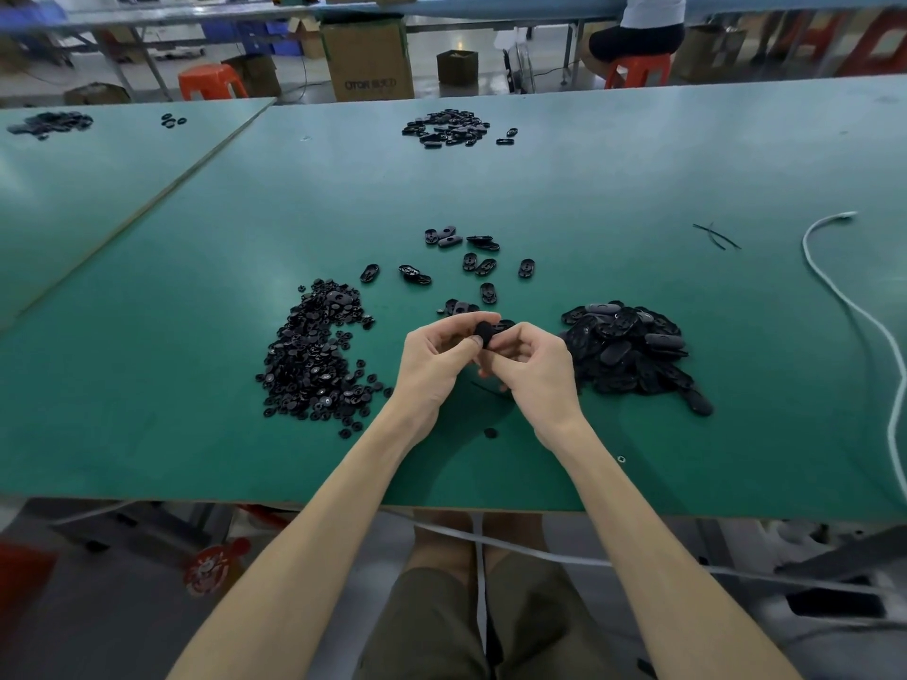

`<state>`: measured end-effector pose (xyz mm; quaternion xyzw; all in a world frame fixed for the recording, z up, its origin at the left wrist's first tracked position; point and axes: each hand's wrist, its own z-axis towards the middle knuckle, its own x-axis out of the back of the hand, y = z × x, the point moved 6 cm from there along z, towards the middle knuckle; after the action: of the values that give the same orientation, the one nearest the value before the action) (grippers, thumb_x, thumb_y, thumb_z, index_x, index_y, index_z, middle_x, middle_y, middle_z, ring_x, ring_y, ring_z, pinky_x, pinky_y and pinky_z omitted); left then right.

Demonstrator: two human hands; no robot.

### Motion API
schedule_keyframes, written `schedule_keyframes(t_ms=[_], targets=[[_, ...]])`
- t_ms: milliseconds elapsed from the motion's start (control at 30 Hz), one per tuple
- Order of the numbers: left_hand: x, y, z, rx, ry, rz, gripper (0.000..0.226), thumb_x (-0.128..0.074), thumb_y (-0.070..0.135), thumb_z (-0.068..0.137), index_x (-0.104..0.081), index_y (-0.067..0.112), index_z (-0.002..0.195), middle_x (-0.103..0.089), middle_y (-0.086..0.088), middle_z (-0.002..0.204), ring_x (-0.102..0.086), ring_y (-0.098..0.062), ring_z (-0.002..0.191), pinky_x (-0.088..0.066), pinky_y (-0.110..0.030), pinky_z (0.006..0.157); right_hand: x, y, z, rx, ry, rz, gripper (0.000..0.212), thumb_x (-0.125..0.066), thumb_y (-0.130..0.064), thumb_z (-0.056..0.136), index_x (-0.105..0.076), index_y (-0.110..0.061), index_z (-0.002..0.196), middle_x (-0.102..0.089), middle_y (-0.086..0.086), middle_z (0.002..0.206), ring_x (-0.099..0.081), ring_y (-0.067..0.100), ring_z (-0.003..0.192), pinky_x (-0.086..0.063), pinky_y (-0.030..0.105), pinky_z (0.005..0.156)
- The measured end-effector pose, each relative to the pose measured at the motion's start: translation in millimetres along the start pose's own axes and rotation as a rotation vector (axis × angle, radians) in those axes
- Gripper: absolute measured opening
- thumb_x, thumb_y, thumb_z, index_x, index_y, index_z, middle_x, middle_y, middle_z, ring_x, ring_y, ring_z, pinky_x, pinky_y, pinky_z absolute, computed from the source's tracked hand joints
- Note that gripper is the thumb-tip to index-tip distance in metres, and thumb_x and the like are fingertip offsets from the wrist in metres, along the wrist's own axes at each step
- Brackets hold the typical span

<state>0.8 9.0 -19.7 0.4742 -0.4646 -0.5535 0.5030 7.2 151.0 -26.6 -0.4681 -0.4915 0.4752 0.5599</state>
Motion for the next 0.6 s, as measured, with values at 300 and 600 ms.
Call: schedule_keyframes(t_ms=[300, 600], targets=[[2.1, -2.6, 2.3, 0.004, -0.033, -0.038, 0.025, -0.062, 0.0, 0.098, -0.075, 0.009, 0.118, -0.078, -0.01, 0.104, -0.069, -0.022, 0.083, -0.058, -0.03, 0.082, -0.1, -1.9, -0.1, -0.003, 0.017, 0.016, 0.015, -0.083, -0.01, 0.085, -0.07, -0.016, 0.081, -0.077, 0.004, 0.075, -0.07, 0.017, 0.068, -0.051, 0.023, 0.056], [3.4, -3.1, 4.1, 0.005, -0.082, -0.091, 0.028, -0.066, 0.005, 0.098, -0.073, 0.009, 0.125, -0.076, -0.009, 0.116, -0.069, -0.017, 0.109, -0.052, -0.027, 0.096, 0.7, -2.8, -0.4, 0.003, 0.025, 0.095, 0.012, -0.082, -0.008, 0.087, -0.07, -0.01, 0.085, -0.077, 0.008, 0.076, -0.075, 0.029, 0.078, -0.05, 0.023, 0.053]])
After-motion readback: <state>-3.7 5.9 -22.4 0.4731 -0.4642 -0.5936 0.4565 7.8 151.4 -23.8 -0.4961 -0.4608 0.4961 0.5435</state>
